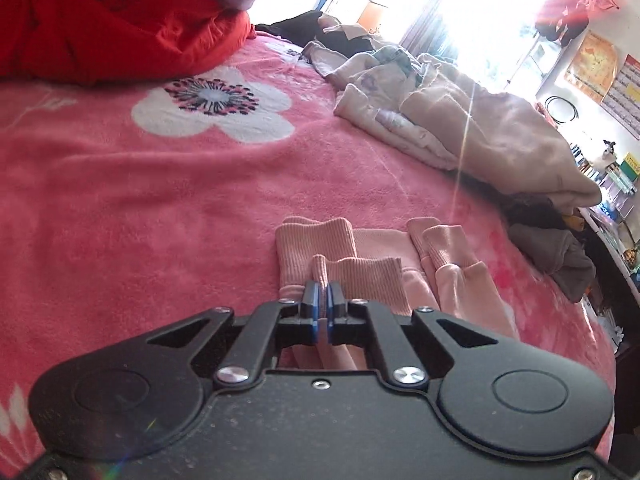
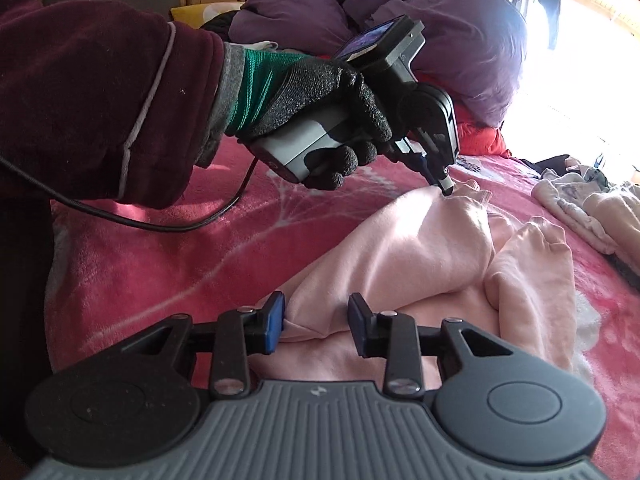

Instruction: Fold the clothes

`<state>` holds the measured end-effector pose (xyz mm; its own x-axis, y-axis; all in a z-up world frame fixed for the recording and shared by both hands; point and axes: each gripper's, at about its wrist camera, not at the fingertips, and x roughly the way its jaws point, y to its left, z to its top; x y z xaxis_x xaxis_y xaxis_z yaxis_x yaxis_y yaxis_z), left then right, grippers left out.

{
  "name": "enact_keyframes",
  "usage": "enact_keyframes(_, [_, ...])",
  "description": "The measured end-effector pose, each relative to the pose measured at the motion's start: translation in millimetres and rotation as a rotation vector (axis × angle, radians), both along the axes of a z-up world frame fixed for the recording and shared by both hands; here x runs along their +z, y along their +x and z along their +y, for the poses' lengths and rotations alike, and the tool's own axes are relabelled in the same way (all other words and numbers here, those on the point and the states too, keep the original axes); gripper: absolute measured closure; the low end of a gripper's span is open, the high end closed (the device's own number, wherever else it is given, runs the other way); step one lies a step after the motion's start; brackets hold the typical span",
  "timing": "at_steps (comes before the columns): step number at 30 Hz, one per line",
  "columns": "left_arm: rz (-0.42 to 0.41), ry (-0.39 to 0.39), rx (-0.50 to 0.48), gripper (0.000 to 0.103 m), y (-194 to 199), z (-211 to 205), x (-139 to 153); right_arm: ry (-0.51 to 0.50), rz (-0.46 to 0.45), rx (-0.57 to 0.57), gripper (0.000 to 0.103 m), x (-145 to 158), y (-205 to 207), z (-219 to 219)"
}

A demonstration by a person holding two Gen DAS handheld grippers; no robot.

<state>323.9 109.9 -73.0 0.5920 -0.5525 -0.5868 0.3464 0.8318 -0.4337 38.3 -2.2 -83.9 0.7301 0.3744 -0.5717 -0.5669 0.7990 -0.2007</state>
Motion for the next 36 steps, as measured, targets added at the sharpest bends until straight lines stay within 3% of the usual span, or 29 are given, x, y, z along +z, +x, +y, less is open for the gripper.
enact_keyframes(7, [-0.016,0.01,-0.015,0.098,-4.7,-0.3,6.9,-0.011,-0.006,-0.017,0.059,2.4,-3.0,-2.2])
enact_keyframes(11, [-0.048,0.037,0.017,0.092,-14.4,7.3,18.5,0.002,-0.027,-0.023,0.058,12.2,-9.2,-6.1])
enact_keyframes(15, [-0.096,0.025,0.026,0.092,-26.5,16.5,30.7,0.012,-0.065,-0.011,0.058,22.3,-14.4,-1.4])
enact_keyframes(20, [-0.17,0.056,-0.105,0.092,-36.2,-0.8,36.8,0.031,-0.084,-0.011,0.058,25.3,-4.8,4.1])
enact_keyframes(24, [-0.176,0.179,-0.168,0.092,-32.2,-25.5,19.8,0.07,-0.048,-0.036,0.058,19.5,14.1,0.8])
enact_keyframes(26, [-0.161,0.3,-0.133,0.092,-24.4,-33.2,3.1,0.067,0.055,-0.018,0.056,7.9,24.9,-0.2])
enact_keyframes(28, [-0.137,0.245,-0.114,0.092,-19.0,-28.1,-0.7,0.075,0.066,-0.017,0.056,3.1,24.8,-3.8])
enact_keyframes(33, [-0.181,0.176,-0.116,0.092,-21.9,-24.8,9.1,0.105,0.058,-0.01,0.055,5.9,23.4,-7.9])
enact_keyframes(36, [-0.171,0.239,-0.136,0.092,-20.1,-36.9,-1.7,0.153,0.061,-0.015,0.055,12.1,22.5,-14.5])
